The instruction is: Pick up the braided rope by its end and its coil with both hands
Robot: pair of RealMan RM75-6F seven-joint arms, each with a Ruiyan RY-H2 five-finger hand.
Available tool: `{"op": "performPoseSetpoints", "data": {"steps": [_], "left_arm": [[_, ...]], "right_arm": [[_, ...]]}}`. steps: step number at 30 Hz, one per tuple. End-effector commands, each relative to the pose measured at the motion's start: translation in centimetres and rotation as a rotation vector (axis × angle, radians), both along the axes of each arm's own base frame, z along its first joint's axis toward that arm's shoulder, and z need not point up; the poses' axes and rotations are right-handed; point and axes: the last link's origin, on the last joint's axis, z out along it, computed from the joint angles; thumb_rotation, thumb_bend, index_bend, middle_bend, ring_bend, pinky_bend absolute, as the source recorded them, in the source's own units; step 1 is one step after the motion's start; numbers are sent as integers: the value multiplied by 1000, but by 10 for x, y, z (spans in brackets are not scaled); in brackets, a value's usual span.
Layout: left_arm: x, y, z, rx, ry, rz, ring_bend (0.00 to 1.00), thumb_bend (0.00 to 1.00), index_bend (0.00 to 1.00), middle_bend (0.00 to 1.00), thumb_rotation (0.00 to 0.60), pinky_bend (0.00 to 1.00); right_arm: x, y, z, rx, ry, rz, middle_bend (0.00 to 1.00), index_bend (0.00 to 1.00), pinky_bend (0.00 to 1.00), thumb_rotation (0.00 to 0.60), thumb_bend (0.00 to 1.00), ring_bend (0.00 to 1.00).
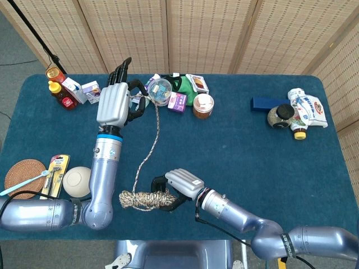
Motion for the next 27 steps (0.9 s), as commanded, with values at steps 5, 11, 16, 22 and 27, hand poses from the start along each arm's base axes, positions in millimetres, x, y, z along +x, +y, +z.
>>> {"op": "performPoseSetpoints", "data": {"steps": [5, 11, 16, 22, 27], "left_arm": [[-32, 5, -11, -11, 39, 29, 0, 448, 554, 0, 600, 70], [-45, 7, -12, -18, 46, 38, 0, 449, 554, 0, 600, 70], [-53, 8, -12, -18, 55, 40, 0, 449, 554, 0, 600, 70], [-66, 7, -11, -25, 83, 47, 0, 450, 554, 0, 600, 70], [-79, 4, -12, -28, 135, 47, 0, 449, 554, 0, 600, 70]], "right_arm": [[0, -21, 14, -8, -85, -117, 541, 603, 730, 600, 551, 476], [-1, -27, 15, -19, -93, -152, 541, 603, 730, 600, 551, 476], [-2, -33, 14, -31, -100, -188, 541, 603, 730, 600, 551, 476], [-6, -46, 16, -51, -134, -282, 542, 603, 730, 600, 551, 476], [-9, -59, 17, -99, -143, -365, 543, 603, 732, 600, 551, 476]]}}
